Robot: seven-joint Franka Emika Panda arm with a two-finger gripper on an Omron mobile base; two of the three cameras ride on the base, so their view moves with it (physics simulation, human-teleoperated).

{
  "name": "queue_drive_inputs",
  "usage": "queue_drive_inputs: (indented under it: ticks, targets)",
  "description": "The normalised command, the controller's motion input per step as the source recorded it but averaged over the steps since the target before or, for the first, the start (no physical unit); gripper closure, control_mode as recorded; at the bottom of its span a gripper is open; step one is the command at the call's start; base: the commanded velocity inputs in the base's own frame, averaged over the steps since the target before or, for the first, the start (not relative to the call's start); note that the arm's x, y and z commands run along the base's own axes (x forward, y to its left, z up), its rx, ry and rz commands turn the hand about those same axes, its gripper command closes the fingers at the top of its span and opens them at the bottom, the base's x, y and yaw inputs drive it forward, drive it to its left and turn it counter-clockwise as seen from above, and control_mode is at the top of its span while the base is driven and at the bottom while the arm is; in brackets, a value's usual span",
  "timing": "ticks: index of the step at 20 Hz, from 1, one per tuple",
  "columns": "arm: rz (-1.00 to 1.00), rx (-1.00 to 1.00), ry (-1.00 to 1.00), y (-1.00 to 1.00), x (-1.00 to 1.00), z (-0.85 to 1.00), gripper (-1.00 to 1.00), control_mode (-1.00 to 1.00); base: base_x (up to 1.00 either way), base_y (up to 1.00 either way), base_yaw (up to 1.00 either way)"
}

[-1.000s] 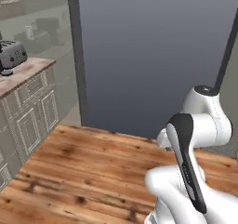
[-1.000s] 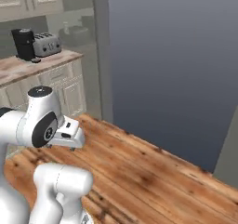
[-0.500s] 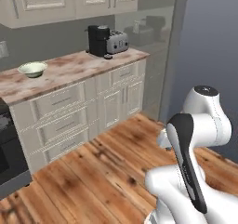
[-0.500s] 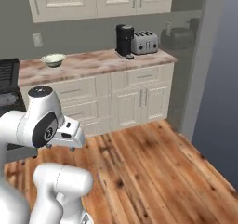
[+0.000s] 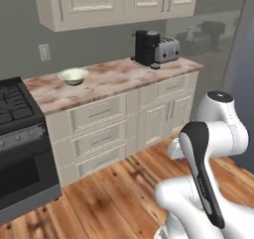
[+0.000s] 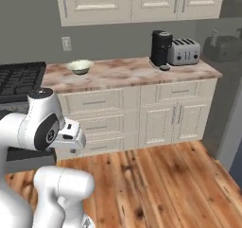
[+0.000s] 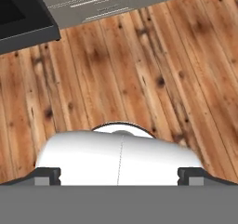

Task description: Pick the cup and bowl from the counter and place them on the counter next to the sink.

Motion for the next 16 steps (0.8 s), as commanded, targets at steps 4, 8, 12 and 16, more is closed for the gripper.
queue_drive_inputs:
  ticks: [4,8,12,16]
  targets:
    - [0.0,0.0,0.0,0.0,0.0,0.0,-1.0,1.0,1.0,0.0,0.09]
    - [0.0,0.0,0.0,0.0,0.0,0.0,-1.0,1.0,1.0,0.0,0.08]
    - [0.0,0.0,0.0,0.0,0.0,0.0,-1.0,1.0,1.0,0.0,0.1]
    - [0.0,0.0,0.0,0.0,0.0,0.0,-1.0,1.0,1.0,0.0,0.11]
